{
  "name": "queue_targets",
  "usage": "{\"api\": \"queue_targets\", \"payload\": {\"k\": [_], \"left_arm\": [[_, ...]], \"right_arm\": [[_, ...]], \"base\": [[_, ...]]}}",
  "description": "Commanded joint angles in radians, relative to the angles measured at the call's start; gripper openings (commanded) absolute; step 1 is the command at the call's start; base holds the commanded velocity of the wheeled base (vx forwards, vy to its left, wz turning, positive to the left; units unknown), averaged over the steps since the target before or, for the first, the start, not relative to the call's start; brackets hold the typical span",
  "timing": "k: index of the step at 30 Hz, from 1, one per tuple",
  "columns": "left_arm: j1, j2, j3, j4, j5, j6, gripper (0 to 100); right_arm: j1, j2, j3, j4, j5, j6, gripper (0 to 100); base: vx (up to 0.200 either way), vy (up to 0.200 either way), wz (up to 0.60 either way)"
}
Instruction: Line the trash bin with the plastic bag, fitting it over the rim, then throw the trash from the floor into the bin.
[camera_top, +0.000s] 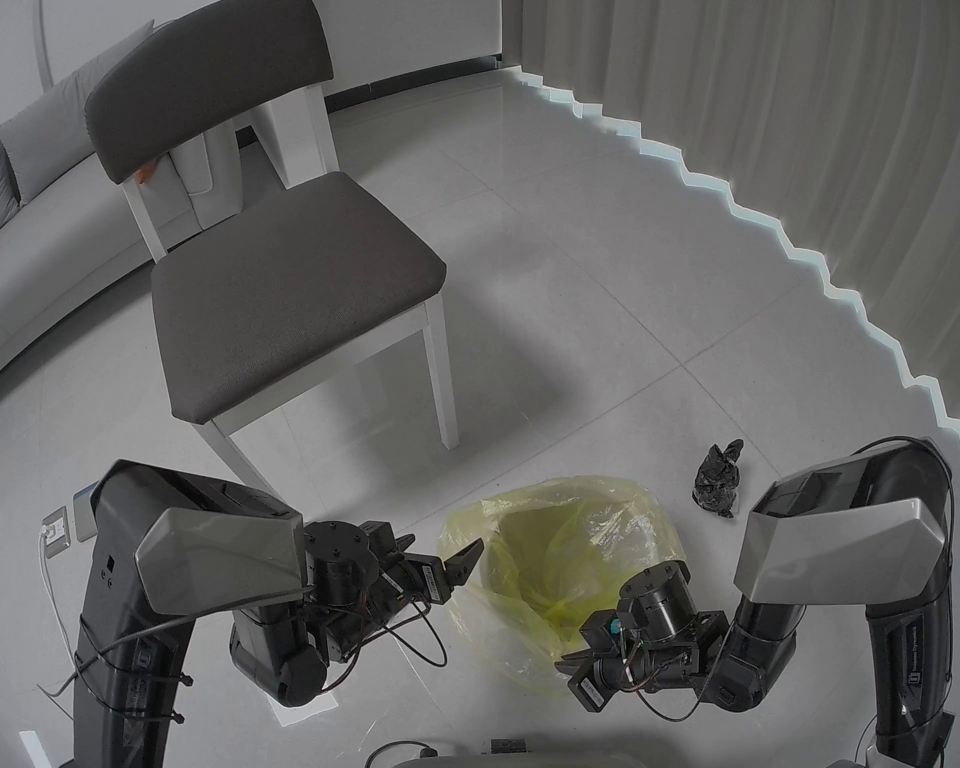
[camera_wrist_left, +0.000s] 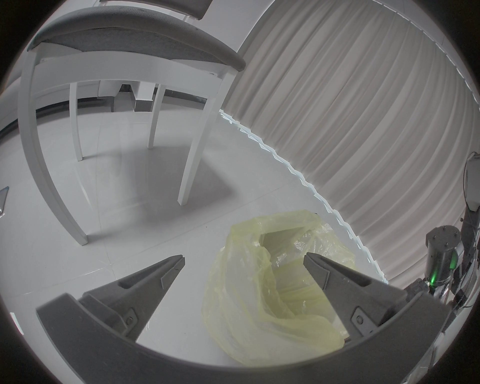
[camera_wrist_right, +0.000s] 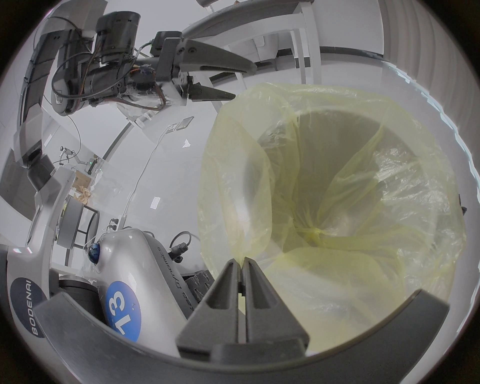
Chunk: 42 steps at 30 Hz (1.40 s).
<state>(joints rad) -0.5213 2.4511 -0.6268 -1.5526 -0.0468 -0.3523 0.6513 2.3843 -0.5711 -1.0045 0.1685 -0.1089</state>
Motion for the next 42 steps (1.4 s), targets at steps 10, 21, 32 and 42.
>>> {"api": "queue_targets", "payload": {"k": [10,21,32,42], "left_arm": [[0.023,0.069,-0.057,-0.012,-0.002,0.042,100],[0.046,0.105,-0.128,0.051,-0.002,0.053,100],[0.043,0.115,-0.129,0.040,-0.002,0.053,100],[0.041,0.117,-0.126,0.039,0.002,0.053,100]], "right_arm": [[0.024,-0.066,0.080,-0.029,-0.001,0.002,100],[0.022,-0.209,0.261,-0.157,-0.006,0.048,100],[-0.279,-0.231,0.304,-0.223,-0.063,0.051,100],[-0.424,-0.129,0.232,-0.218,-0.050,0.048,100]], "base": [[0.000,0.000,0.00],[0.000,0.000,0.00],[0.000,0.000,0.00],[0.000,0.000,0.00]]}}
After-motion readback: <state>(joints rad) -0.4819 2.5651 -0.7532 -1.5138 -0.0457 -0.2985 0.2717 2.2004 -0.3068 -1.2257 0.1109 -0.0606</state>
